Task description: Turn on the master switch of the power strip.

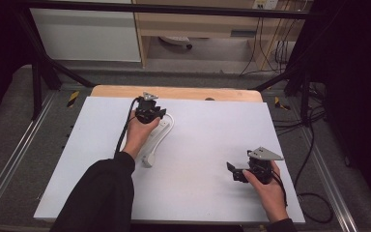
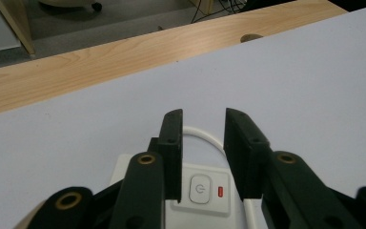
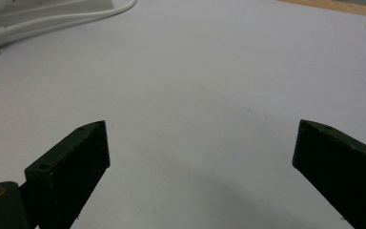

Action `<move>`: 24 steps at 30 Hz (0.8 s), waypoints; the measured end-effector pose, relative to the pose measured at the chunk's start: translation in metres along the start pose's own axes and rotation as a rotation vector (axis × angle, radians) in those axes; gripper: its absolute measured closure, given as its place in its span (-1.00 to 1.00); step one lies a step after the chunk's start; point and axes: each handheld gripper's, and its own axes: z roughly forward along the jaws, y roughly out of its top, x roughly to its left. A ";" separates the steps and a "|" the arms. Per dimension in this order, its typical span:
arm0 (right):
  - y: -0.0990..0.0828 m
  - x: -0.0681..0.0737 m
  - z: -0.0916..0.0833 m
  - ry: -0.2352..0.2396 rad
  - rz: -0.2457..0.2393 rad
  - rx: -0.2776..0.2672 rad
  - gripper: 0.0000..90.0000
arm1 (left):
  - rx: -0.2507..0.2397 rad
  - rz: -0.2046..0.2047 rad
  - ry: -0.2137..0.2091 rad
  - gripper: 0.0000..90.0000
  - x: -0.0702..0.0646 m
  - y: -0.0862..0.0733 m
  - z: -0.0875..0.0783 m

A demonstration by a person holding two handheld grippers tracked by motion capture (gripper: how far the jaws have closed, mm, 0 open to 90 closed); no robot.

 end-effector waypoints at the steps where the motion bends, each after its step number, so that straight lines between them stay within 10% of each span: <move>1: 0.000 0.000 0.000 0.000 0.000 0.001 -0.87 | 0.000 0.001 -0.004 0.62 0.000 0.000 0.001; 24: 0.000 0.000 0.000 0.001 0.000 0.005 -0.88 | 0.021 0.007 -0.054 1.00 -0.003 -0.004 0.008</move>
